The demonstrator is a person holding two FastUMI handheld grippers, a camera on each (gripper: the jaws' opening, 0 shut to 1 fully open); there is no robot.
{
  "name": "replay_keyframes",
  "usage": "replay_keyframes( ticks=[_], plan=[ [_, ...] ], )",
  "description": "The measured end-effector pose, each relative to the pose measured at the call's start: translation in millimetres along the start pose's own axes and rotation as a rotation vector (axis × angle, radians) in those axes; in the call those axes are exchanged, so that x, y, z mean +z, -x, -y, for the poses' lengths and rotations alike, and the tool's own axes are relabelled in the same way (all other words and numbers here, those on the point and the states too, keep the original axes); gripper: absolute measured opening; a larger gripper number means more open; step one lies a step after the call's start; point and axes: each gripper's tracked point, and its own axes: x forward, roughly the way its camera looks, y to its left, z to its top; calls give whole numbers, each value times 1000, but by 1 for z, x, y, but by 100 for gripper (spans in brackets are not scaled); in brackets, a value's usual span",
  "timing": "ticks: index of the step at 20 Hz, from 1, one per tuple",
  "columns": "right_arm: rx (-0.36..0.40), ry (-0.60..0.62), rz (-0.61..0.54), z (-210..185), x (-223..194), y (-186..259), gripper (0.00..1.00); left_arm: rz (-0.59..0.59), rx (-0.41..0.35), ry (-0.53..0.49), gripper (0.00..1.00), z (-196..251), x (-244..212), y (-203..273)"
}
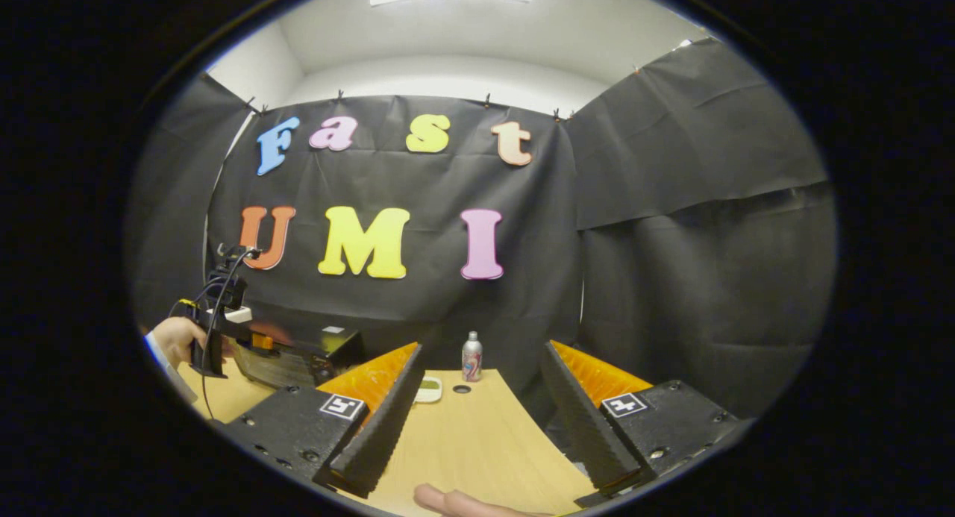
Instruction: Open the electric oven with the left hand, put the food in, and close the electric oven.
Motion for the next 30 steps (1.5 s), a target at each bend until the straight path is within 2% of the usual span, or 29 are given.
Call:
replay_keyframes(
  ticks=[12, 16, 17, 18, 24, 27, 30],
  plan=[
    [10, -20, 27, -1, 24, 32, 96, 87, -7, -100, 95, 0, -50, 34],
    [10, -16, 41, -1, 29, 37, 96, 49, -25, -75, 95, 0, -87, 31],
    [11, -14, 42, -2, 29, 37, 100, 35, -32, -66, 95, 0, -96, 31],
    [11, -14, 42, -3, 29, 37, 96, 22, -37, -65, 95, 0, -104, 31],
    [17, -24, 24, -6, 24, 34, 96, -77, -43, -88, 95, -1, -148, 27],
    [26, -13, 10, -11, 19, 31, 96, -174, -43, -87, 95, -1, -176, 26],
    [31, -2, -1, -13, 16, 28, 96, -159, -50, -64, 96, -2, -176, 21]
  ],
)
